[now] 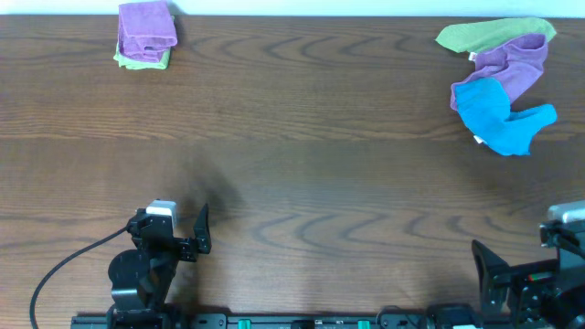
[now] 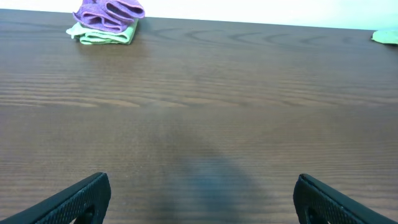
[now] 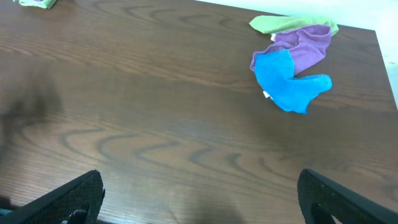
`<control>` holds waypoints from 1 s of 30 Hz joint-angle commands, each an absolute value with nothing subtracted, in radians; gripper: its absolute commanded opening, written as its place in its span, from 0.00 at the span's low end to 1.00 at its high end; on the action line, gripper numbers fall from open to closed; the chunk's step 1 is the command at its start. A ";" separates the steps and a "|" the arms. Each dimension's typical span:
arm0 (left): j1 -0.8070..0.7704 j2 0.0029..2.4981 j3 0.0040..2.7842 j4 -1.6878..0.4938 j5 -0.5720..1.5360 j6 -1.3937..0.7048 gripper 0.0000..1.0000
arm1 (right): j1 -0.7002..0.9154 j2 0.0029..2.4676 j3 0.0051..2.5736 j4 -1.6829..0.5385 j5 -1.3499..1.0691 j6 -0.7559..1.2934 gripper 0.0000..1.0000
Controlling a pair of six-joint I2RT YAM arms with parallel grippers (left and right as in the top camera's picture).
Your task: Fold the cloth
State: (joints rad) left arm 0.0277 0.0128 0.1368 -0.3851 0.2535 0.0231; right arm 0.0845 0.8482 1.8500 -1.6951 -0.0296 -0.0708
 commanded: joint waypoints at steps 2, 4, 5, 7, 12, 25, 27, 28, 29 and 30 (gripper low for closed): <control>0.026 0.004 0.114 -0.384 0.233 0.030 0.95 | 0.093 0.846 1.847 -1.697 -0.027 -0.084 0.99; 0.026 0.004 0.114 -0.384 0.233 0.030 0.95 | 0.093 0.846 1.847 -1.697 -0.006 -0.084 0.99; 0.026 0.004 0.114 -0.384 0.233 0.030 0.95 | 0.093 0.846 1.847 -1.697 0.012 -0.084 0.99; 0.026 0.004 0.114 -0.384 0.233 0.030 0.95 | 0.093 0.846 1.847 -1.691 0.019 -0.087 0.99; 0.026 0.004 0.114 -0.384 0.233 0.030 0.95 | 0.071 0.800 1.778 -1.636 -0.011 -0.083 0.99; 0.026 0.004 0.114 -0.384 0.233 0.030 0.95 | 0.045 0.459 1.097 -1.142 -0.087 -0.080 0.99; 0.026 0.004 0.114 -0.384 0.233 0.030 0.95 | 0.039 0.414 0.993 -1.075 -0.087 -0.080 0.99; 0.026 0.004 0.114 -0.384 0.233 0.030 0.95 | 0.036 0.394 0.950 -1.048 -0.087 -0.080 0.99; 0.026 0.004 0.114 -0.384 0.233 0.030 0.95 | 0.030 0.366 0.895 -1.015 -0.087 -0.080 0.99; 0.026 0.004 0.114 -0.384 0.233 0.030 0.95 | 0.026 0.340 0.849 -0.991 -0.087 -0.080 0.99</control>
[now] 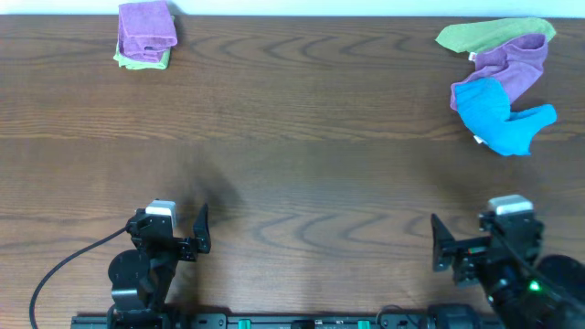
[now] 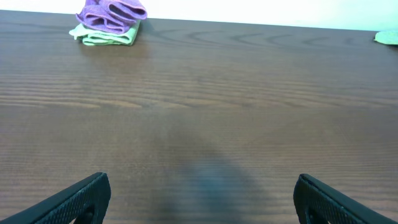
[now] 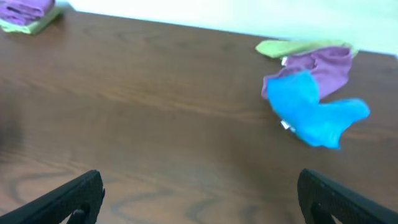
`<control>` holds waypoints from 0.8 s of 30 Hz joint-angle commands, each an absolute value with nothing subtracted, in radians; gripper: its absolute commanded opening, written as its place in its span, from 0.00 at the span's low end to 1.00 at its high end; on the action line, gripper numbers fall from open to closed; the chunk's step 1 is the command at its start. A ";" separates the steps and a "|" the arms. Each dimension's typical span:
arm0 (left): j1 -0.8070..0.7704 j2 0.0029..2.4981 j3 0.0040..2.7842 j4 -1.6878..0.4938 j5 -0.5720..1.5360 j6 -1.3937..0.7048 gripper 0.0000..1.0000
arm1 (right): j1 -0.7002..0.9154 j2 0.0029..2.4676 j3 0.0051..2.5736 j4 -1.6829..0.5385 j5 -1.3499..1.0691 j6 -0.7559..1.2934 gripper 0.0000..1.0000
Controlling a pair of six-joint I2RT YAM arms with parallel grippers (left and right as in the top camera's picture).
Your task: Fold the cloth
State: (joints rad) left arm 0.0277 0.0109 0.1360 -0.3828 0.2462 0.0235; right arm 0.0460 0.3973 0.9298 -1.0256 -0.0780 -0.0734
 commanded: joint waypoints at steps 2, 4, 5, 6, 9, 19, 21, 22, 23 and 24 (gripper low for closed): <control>0.026 0.004 0.114 -0.384 0.233 0.030 0.95 | 0.017 0.290 0.767 -0.952 -0.086 -0.080 0.99; 0.026 0.004 0.114 -0.384 0.233 0.030 0.95 | 0.004 0.236 0.689 -0.922 -0.087 -0.080 0.99; 0.026 0.004 0.114 -0.384 0.233 0.030 0.95 | 0.001 0.208 0.652 -0.912 -0.087 -0.080 0.99; 0.026 0.004 0.114 -0.384 0.233 0.030 0.95 | 0.000 0.192 0.629 -0.905 -0.087 -0.080 0.99; 0.026 0.004 0.114 -0.384 0.233 0.030 0.95 | 0.000 0.143 0.556 -0.883 -0.087 -0.080 0.99; 0.026 0.004 0.114 -0.384 0.233 0.030 0.95 | 0.000 0.006 0.353 -0.875 -0.087 -0.080 0.99; 0.026 0.004 0.114 -0.384 0.233 0.030 0.95 | 0.001 0.006 0.332 -0.875 -0.087 -0.080 0.99; 0.026 0.004 0.114 -0.384 0.233 0.030 0.95 | 0.001 0.006 0.324 -0.875 -0.086 -0.080 0.99; 0.026 0.004 0.114 -0.384 0.233 0.030 0.95 | 0.001 0.006 0.316 -0.875 -0.086 -0.080 0.99; 0.026 0.004 0.114 -0.384 0.233 0.030 0.95 | 0.001 0.006 0.308 -0.875 -0.087 -0.080 0.99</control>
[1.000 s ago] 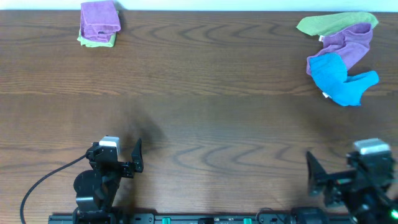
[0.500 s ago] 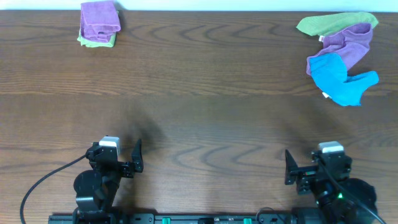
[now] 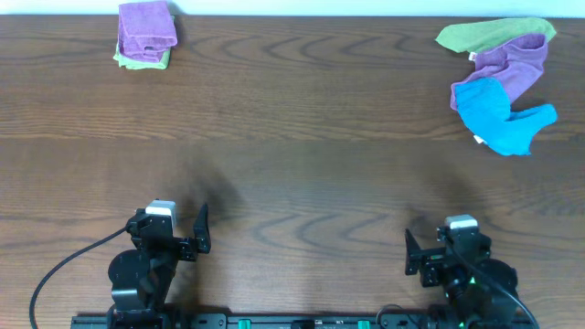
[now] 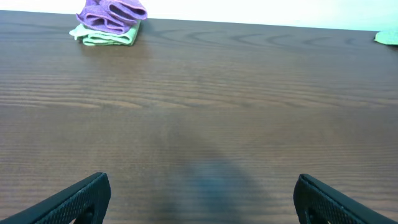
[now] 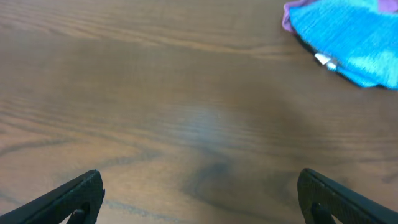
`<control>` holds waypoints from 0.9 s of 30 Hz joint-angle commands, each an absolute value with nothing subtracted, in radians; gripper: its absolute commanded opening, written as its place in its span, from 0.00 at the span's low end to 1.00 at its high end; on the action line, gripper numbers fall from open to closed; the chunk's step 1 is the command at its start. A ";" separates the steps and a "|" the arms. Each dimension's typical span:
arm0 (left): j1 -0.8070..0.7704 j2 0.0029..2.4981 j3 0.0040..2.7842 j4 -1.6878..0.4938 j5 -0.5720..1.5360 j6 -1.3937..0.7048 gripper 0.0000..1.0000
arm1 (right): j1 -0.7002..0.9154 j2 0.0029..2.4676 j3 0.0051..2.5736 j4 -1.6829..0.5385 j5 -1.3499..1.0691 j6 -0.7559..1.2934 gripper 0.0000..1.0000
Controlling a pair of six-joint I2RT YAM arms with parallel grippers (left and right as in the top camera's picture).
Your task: Fold the cloth
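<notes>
A heap of unfolded cloths lies at the far right of the table: a blue cloth (image 3: 498, 117) in front, a purple cloth (image 3: 516, 62) behind it and a green cloth (image 3: 489, 34) at the back. The blue cloth (image 5: 354, 37) also shows at the top right of the right wrist view. My right gripper (image 5: 199, 199) is open over bare wood near the front edge, well short of the heap. My left gripper (image 4: 202, 199) is open at the front left, nothing between its fingers.
A folded purple cloth (image 3: 146, 26) rests on a folded green cloth (image 3: 139, 59) at the far left corner. The brown wooden table (image 3: 292, 164) stretches between the two piles. The arm bases stand along the front edge.
My right arm has moved left along the front edge and its camera now looks down closer at the wood, with only the blue cloth's edge in view. The left arm has not moved.
My right arm stood at the far right front corner with the whole heap in its view. Then it was further left and nearer the middle, and now it is further left again. Both grippers stayed open and the cloths have not moved.
</notes>
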State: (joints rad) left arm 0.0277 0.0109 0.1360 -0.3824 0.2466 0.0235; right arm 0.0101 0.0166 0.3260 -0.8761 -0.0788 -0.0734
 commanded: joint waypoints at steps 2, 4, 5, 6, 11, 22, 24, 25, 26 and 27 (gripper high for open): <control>0.026 0.004 0.114 -0.384 0.233 0.030 0.95 | 0.001 0.006 0.290 -0.875 -0.086 -0.080 0.99; 0.026 0.004 0.114 -0.384 0.233 0.030 0.95 | 0.001 0.006 0.272 -0.876 -0.086 -0.080 0.99; 0.026 0.004 0.114 -0.384 0.233 0.030 0.95 | 0.001 0.006 0.261 -0.880 -0.086 -0.080 0.99; 0.026 0.004 0.114 -0.384 0.233 0.030 0.95 | 0.001 0.006 0.253 -0.881 -0.086 -0.080 0.99; 0.026 0.004 0.114 -0.384 0.233 0.030 0.95 | 0.001 0.006 0.227 -0.883 -0.086 -0.080 0.99; 0.026 0.004 0.114 -0.384 0.233 0.030 0.95 | 0.001 0.006 0.199 -0.866 -0.086 -0.080 0.99; 0.026 0.004 0.114 -0.384 0.233 0.030 0.95 | 0.001 0.006 0.197 -0.862 -0.086 -0.080 0.99; 0.026 0.004 0.114 -0.384 0.233 0.030 0.95 | 0.001 0.006 0.197 -0.861 -0.086 -0.080 0.99; 0.026 0.004 0.114 -0.384 0.233 0.030 0.95 | 0.001 0.006 0.197 -0.862 -0.086 -0.080 0.99; 0.026 0.004 0.114 -0.384 0.233 0.030 0.95 | 0.001 0.006 0.197 -0.862 -0.086 -0.080 0.99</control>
